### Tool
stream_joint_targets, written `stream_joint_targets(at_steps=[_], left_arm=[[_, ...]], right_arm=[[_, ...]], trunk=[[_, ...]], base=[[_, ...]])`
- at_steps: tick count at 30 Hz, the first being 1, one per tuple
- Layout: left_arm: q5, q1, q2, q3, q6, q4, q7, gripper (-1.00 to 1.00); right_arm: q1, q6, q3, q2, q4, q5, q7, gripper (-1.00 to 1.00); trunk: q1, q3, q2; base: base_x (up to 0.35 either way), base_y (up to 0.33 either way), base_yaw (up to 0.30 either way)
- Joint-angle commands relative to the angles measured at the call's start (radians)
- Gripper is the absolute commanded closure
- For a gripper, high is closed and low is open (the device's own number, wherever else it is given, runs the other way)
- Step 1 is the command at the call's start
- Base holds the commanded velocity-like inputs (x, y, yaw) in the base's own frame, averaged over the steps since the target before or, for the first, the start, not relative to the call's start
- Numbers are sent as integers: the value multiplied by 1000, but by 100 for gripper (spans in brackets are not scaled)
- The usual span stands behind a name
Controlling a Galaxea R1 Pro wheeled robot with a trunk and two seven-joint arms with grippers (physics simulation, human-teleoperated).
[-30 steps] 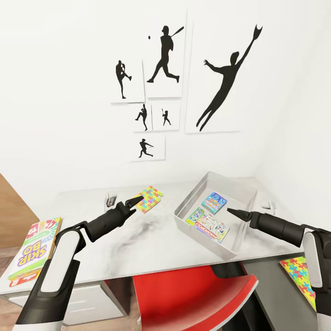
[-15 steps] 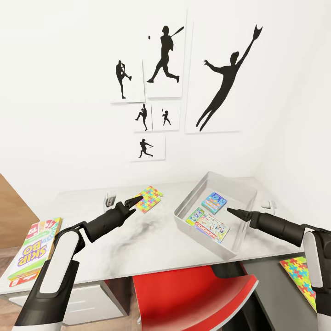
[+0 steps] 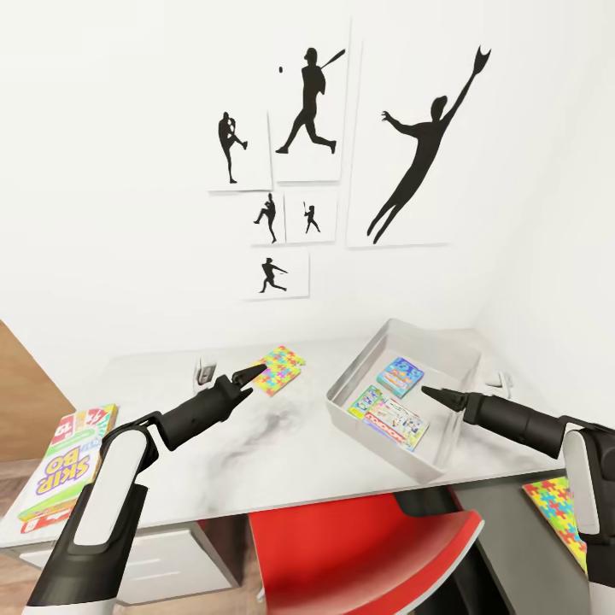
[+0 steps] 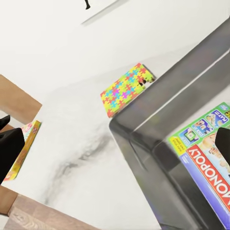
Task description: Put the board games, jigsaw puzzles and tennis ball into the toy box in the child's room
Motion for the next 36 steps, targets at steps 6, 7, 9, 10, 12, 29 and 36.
stream_joint_targets(at_steps=[6, 7, 9, 10, 12, 29, 36], left_arm=[[5, -1, -1, 0, 5, 0, 3, -100], [5, -1, -1, 0, 5, 0, 3, -100], [5, -1, -1, 0, 5, 0, 3, -100], [5, -1, -1, 0, 5, 0, 3, -100], [5, -1, -1, 0, 5, 0, 3, -100], [5, -1, -2, -2, 4, 0, 3, -100], [5, -1, -3, -2, 4, 0, 3, -100]], right_arm=[[-1, 5, -1, 0, -3, -1, 2, -100], [-1, 5, -1, 0, -3, -1, 2, -100], [-1, 5, 0, 0, -4, -1, 2, -100], [-1, 5, 0, 0, -4, -1, 2, -100], [-1, 5, 0, 0, -4, -1, 2, -100], [0, 5, -13, -8, -6, 0, 4, -100], [-1, 5, -25, -15, -7, -1, 7, -100]], trunk=[[0, -1, -1], [0, -1, -1], [0, -1, -1], [0, -1, -1], [0, -1, -1], [0, -1, -1], [0, -1, -1]], base=[[0, 187, 0], [0, 226, 0], [0, 236, 0], [0, 245, 0], [0, 251, 0], [0, 147, 0], [0, 24, 0]])
